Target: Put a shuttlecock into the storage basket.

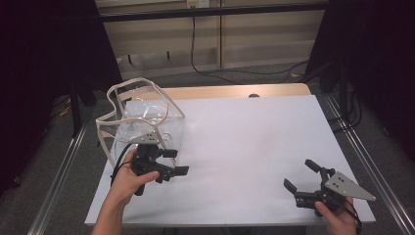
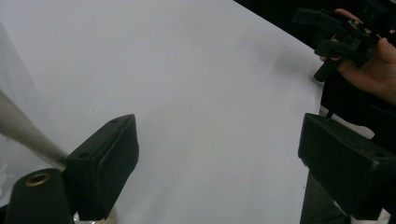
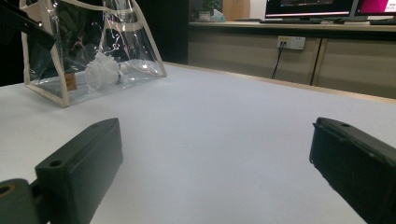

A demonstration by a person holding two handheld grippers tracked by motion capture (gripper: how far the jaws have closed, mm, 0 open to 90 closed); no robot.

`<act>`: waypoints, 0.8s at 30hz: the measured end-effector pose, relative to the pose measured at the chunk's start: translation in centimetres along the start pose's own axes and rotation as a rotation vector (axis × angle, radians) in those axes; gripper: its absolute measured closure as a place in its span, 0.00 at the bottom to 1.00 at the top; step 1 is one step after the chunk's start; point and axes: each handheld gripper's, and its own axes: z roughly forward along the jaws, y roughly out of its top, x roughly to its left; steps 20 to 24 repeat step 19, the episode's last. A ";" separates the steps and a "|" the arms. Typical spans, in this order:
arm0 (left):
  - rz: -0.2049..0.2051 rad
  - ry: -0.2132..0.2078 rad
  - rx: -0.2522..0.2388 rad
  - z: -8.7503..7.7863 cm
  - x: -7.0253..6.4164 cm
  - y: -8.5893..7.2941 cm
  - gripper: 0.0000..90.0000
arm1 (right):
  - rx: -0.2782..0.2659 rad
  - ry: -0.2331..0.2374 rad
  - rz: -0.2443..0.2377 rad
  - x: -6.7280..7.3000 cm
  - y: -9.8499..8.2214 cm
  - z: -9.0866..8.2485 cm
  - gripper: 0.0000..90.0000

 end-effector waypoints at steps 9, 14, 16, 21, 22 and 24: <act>0.004 0.004 -0.005 0.1 0.0 -0.3 0.14 | 0.000 -0.001 0.000 0.0 0.0 0.0 0.03; -0.001 0.001 -0.017 0.4 0.1 -0.9 0.14 | 0.000 0.000 -0.001 0.0 0.0 -0.1 0.03; 0.001 0.002 -0.015 0.5 0.1 -1.2 0.14 | 0.000 0.000 0.000 0.0 0.0 -0.1 0.03; 0.005 0.004 -0.009 0.5 0.1 -1.5 0.13 | 0.001 0.000 -0.001 0.0 0.0 0.0 0.03; 0.005 0.004 -0.009 0.5 0.1 -1.5 0.13 | 0.001 0.000 -0.001 0.0 0.0 0.0 0.03; 0.005 0.004 -0.009 0.5 0.1 -1.5 0.13 | 0.001 0.000 -0.001 0.0 0.0 0.0 0.03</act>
